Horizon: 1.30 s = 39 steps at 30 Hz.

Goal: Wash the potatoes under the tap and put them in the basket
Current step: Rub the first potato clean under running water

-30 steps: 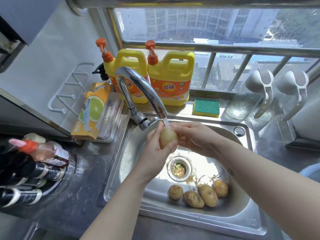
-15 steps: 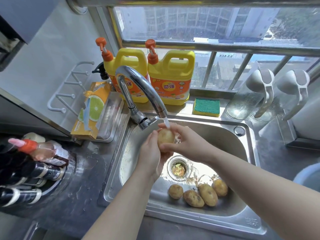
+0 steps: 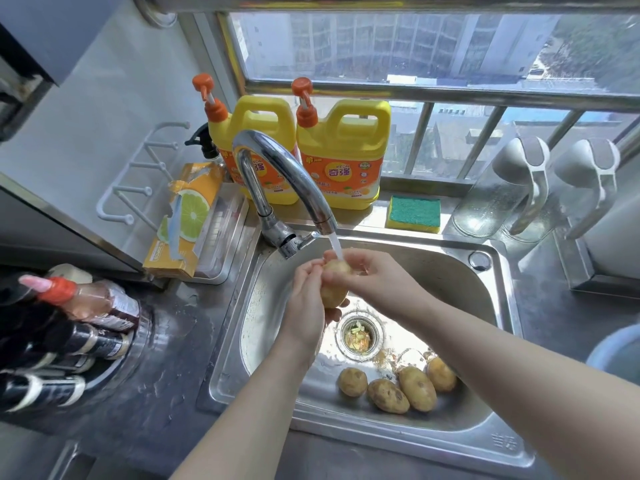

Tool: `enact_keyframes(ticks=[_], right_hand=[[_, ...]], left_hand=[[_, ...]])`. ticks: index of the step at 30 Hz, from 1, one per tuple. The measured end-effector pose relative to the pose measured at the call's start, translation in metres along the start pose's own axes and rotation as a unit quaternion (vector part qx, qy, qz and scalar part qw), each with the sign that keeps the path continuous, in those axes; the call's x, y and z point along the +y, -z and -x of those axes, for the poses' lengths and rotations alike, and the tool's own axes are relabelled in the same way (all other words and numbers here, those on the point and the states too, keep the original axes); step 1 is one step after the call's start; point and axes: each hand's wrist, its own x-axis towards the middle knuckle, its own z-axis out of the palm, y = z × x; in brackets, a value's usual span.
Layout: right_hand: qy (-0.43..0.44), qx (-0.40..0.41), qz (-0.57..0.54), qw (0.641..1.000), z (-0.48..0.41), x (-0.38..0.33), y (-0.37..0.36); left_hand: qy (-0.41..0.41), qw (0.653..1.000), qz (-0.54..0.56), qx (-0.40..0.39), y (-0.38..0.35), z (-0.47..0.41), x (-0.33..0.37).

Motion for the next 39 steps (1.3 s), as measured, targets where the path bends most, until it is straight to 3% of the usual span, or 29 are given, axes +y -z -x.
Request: enact_keyframes(ticks=[6,11,16,20,25,34,39], right_hand=[[-0.025,0.001,-0.056,0.998,-0.007,0.001,0.004],[-0.095,0.046,-0.074,0.992,-0.017,0.008,0.003],[-0.027,0.024,-0.06,0.998,-0.012,0.009,0.001],[0.031,-0.034,-0.047,0.998,-0.003,0.004,0.002],[0.052,-0.04,0.106,0.992,-0.003,0.015,0.003],[-0.006,0.012,-0.022,1.0,-0.014,0.013,0.012],[0.023,-0.069,-0.004,0.997,-0.009,0.022,0.009]], left_hand=[[0.0,0.999,-0.031,-0.018,-0.004,0.001,0.001],[0.005,0.998,-0.031,-0.058,-0.002,0.004,-0.003],[0.088,0.989,0.121,-0.018,-0.009,-0.002,0.005],[0.127,0.982,0.139,0.005,-0.01,-0.005,0.008],[0.216,0.96,0.177,-0.01,-0.007,-0.009,0.01],[0.286,0.936,0.196,-0.067,0.002,-0.014,0.006],[0.3,0.923,0.236,-0.046,0.007,-0.019,0.004]])
